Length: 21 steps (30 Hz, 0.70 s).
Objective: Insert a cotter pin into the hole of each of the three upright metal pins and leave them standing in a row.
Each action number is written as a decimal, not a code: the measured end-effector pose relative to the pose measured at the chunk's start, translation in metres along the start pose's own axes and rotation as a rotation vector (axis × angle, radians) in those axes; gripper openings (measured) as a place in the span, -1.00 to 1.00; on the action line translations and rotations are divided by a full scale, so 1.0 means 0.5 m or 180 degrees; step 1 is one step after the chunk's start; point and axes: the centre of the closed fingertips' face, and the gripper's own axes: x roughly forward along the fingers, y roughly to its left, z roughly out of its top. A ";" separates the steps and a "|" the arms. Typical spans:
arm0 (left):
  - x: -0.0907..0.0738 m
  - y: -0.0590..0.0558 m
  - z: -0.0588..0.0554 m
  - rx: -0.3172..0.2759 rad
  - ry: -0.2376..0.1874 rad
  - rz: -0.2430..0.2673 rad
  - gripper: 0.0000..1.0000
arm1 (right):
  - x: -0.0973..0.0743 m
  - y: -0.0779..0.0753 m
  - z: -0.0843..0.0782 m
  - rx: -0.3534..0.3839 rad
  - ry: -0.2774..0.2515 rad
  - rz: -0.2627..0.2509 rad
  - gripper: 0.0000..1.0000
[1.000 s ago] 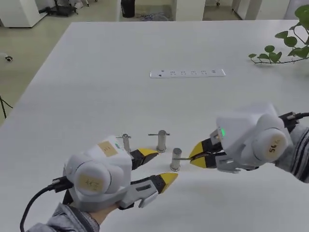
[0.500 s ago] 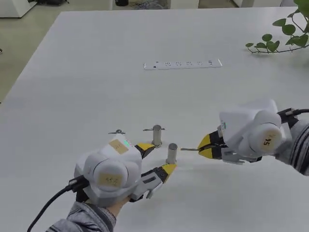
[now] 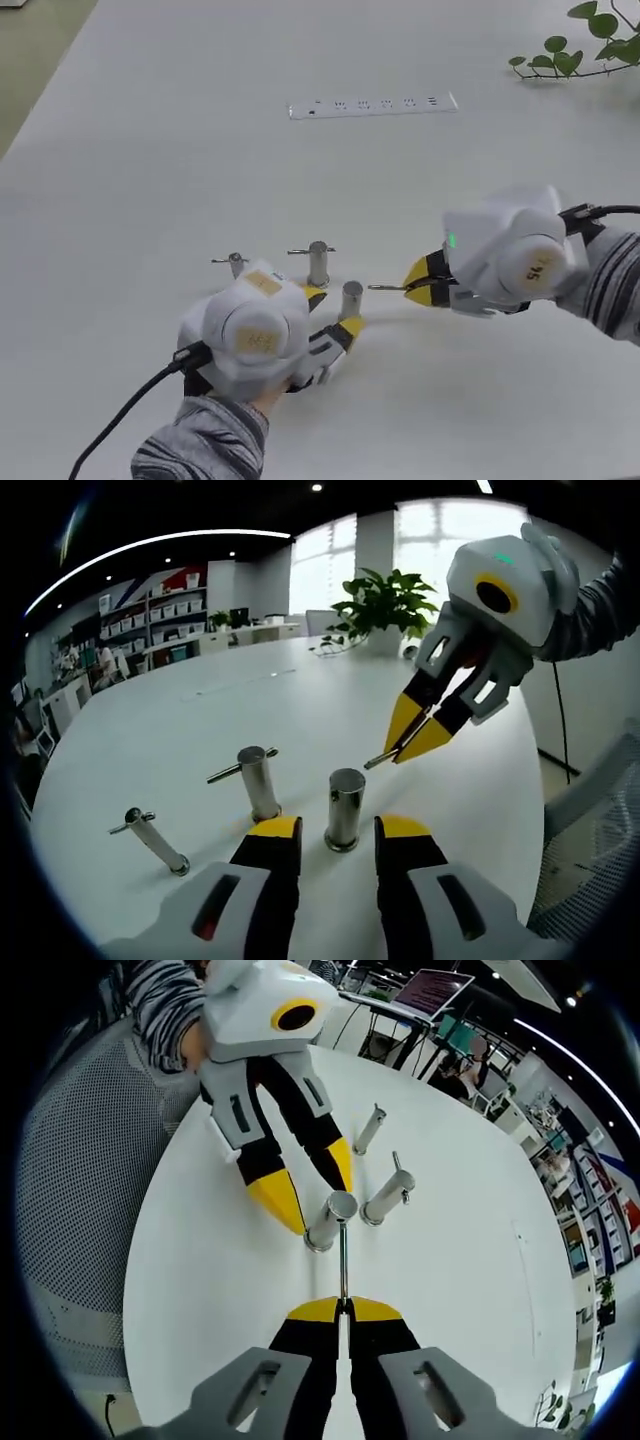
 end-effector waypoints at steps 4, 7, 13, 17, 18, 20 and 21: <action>0.012 -0.006 -0.001 -0.0031 0.0013 -0.0014 -0.52 | 0.006 0.001 -0.001 0.0001 -0.0008 0.0019 -1.00; 0.019 -0.004 -0.008 -0.0093 0.0041 -0.0006 -0.56 | 0.009 0.001 -0.001 -0.0001 -0.0011 0.0031 -1.00; 0.028 -0.004 -0.012 -0.0176 0.0052 -0.0008 -0.65 | 0.011 0.000 0.003 -0.0006 -0.0033 0.0045 -1.00; 0.033 -0.008 -0.015 -0.0191 0.0062 -0.0017 -0.71 | 0.012 0.003 0.007 -0.0025 -0.0032 0.0059 -1.00; 0.034 -0.008 -0.015 -0.0198 0.0059 -0.0019 -0.72 | 0.013 0.004 0.007 -0.0021 -0.0033 0.0064 -1.00; 0.035 -0.009 -0.017 -0.0204 0.0068 -0.0017 -0.76 | 0.015 0.005 0.007 -0.0027 -0.0017 0.0074 -1.00; 0.036 -0.009 -0.018 -0.0192 0.0070 -0.0007 -0.77 | 0.015 0.005 0.008 -0.0030 -0.0012 0.0073 -1.00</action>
